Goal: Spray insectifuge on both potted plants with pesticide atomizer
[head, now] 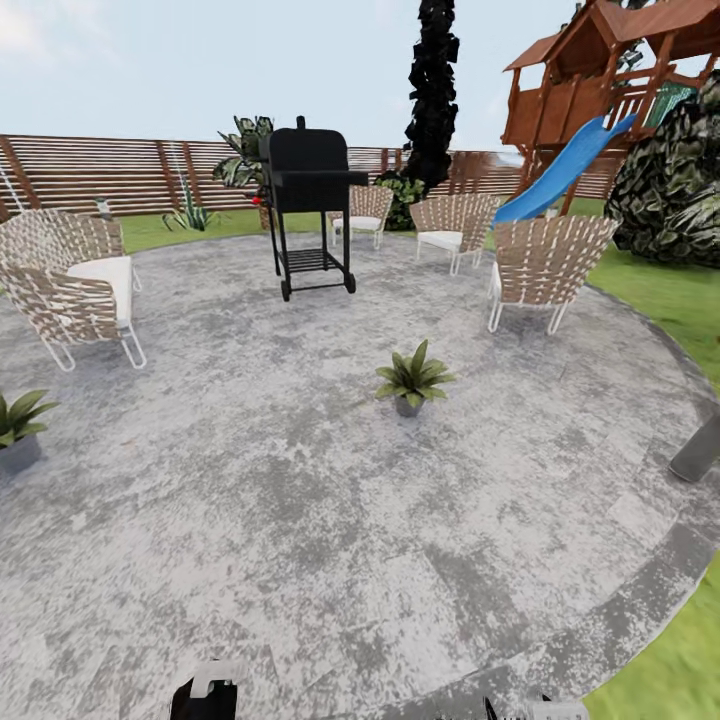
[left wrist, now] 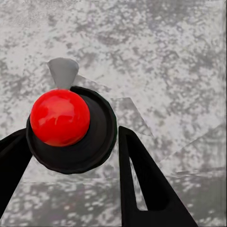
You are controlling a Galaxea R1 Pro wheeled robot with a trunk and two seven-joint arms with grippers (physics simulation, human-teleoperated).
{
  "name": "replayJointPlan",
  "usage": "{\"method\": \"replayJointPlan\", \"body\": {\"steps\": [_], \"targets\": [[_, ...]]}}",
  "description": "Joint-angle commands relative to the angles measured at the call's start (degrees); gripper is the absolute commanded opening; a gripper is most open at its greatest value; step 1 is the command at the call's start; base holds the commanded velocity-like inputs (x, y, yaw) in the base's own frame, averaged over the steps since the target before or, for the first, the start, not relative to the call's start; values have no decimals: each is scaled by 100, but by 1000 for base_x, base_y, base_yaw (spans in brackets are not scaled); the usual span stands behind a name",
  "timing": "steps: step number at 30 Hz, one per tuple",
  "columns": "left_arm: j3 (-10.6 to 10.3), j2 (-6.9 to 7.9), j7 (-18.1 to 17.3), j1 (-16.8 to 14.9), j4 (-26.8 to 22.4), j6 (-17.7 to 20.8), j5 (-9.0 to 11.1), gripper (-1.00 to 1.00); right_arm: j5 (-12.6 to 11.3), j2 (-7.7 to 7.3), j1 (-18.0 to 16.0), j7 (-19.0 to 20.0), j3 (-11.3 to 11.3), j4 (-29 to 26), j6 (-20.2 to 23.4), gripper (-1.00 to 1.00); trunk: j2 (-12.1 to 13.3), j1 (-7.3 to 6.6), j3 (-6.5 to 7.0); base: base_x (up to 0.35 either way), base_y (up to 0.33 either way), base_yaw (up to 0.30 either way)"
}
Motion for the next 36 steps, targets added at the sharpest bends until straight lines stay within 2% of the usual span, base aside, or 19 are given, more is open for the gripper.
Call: {"method": "replayJointPlan", "body": {"steps": [1, 7, 12, 36], "targets": [[12, 0, -7, -1, 3, -18, 3, -100, 12, 1, -4, -2, 0, 4, -17, 100, 40, -24, 14, 0, 0, -299], [11, 0, -22, 6, -5, -47, -1, -100, 9, 1, -4, -2, -1, 0, -18, 100, 40, -24, 14, 0, 0, -290], [12, 0, -9, 8, -6, -47, -2, -100, 4, 1, -4, 16, 1, -2, -18, 100, 40, -24, 14, 97, 0, -83], [18, 0, -7, 8, -6, -36, -2, -100, 3, 9, -4, 7, 4, -6, -18, 100, 40, -24, 17, 329, 8, -13]]}}
